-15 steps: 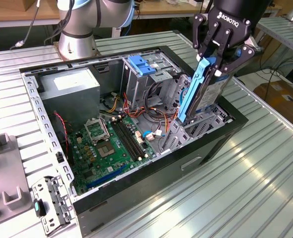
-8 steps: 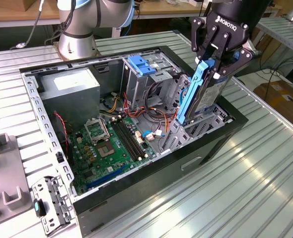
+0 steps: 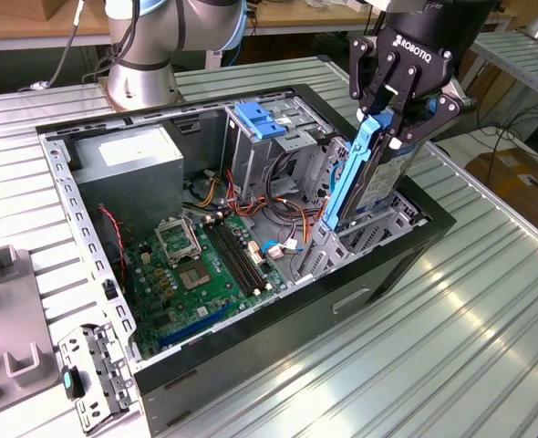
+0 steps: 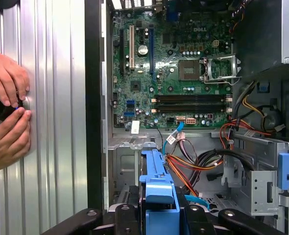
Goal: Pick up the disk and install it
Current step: 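Insert the disk into the insertion slot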
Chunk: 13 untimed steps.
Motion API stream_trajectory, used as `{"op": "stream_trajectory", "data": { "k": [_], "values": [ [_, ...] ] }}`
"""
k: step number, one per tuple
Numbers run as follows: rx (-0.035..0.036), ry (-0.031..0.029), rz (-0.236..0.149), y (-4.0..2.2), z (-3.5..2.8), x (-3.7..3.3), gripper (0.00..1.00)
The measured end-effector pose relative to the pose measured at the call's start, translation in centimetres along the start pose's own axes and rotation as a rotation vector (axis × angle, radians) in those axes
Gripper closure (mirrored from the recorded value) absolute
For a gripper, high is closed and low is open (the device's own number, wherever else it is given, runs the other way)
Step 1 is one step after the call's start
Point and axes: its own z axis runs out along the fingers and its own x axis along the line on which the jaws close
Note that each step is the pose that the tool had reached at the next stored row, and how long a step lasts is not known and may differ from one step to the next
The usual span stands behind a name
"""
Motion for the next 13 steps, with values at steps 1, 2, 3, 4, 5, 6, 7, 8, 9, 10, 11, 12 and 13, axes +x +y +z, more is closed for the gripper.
{"op": "stream_trajectory", "data": {
  "k": [1, 2, 3, 4, 5, 6, 7, 8, 9, 10, 11, 12, 13],
  "values": [
    [0.0, -0.0001, 0.0, 0.0, 0.0, 0.0, 0.63],
    [0.0, -0.0001, 0.0, 0.0, 0.01, 0.0, 0.63],
    [0.0, -0.0001, 0.0, 0.0, 0.01, 0.0, 0.63],
    [0.0, 0.0, 0.0, 0.0, 0.01, 0.0, 0.63],
    [0.0, 0.0, 0.0, 0.0, 0.01, 0.0, 0.63],
    [0.0, 0.0, 0.0, 0.0, 0.01, 0.0, 0.63],
    [0.0, -0.0001, 0.0, 0.0, 0.01, 0.0, 0.63],
    [0.0, -0.0001, 0.0, 0.0, 0.01, 0.0, 0.63],
    [0.0, 0.0, -0.001, 0.0, 0.01, 0.0, 0.63],
    [0.0002, 0.0, -0.005, 0.0, 0.01, 0.0, 0.63],
    [0.0007, -0.0001, -0.012, 0.0, 0.01, 0.0, 0.63],
    [0.0009, -0.0002, -0.016, 0.0, 0.01, 0.0, 0.63],
    [0.0011, -0.0002, -0.019, 0.0, 0.01, 0.0, 0.63]
  ]
}}
